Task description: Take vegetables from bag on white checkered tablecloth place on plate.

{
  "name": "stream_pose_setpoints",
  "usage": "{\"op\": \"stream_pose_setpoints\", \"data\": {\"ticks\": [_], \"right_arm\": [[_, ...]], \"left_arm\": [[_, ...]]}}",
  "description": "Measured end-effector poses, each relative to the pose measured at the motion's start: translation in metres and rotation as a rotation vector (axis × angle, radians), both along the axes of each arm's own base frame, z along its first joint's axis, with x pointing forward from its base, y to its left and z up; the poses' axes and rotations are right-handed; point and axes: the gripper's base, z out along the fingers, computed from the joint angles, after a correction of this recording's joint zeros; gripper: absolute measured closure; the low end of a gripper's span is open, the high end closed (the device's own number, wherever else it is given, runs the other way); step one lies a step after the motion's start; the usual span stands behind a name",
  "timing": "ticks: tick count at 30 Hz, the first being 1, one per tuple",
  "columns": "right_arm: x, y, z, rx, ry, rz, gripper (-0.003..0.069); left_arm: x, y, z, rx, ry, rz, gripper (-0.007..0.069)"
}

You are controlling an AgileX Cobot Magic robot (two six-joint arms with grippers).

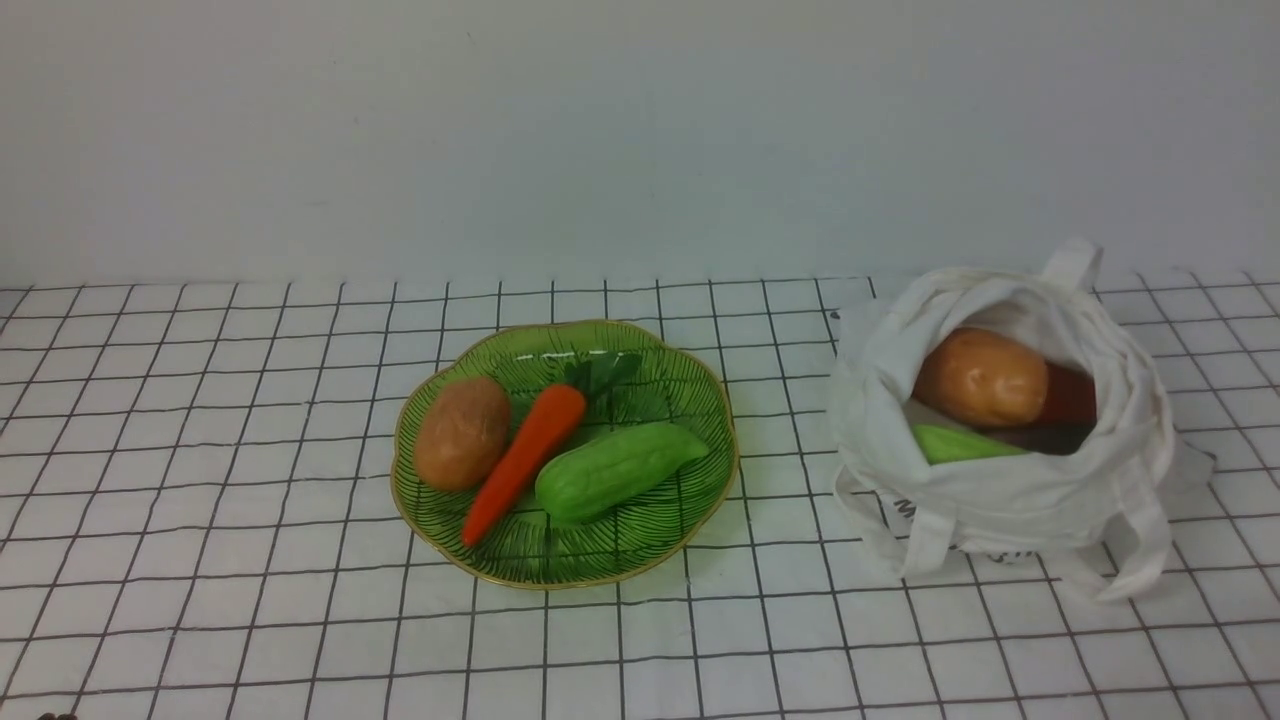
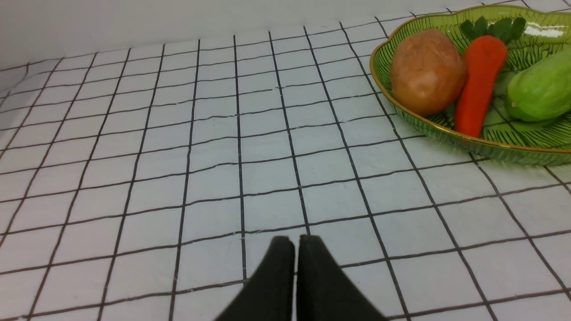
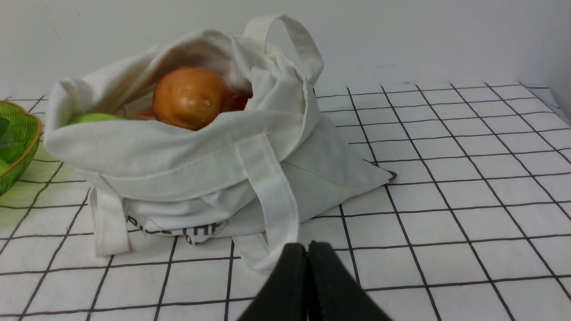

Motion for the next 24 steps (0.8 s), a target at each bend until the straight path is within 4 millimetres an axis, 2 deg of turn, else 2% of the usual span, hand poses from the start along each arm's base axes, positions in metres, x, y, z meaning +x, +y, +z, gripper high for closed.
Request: {"op": "stream_pose_setpoints", "data": {"ticks": [24], "right_arm": [[0.0000, 0.0000, 0.0000, 0.016, -0.001, -0.003, 0.0671]], "left_arm": [[0.0000, 0.0000, 0.0000, 0.000, 0.000, 0.000, 0.0633]]}}
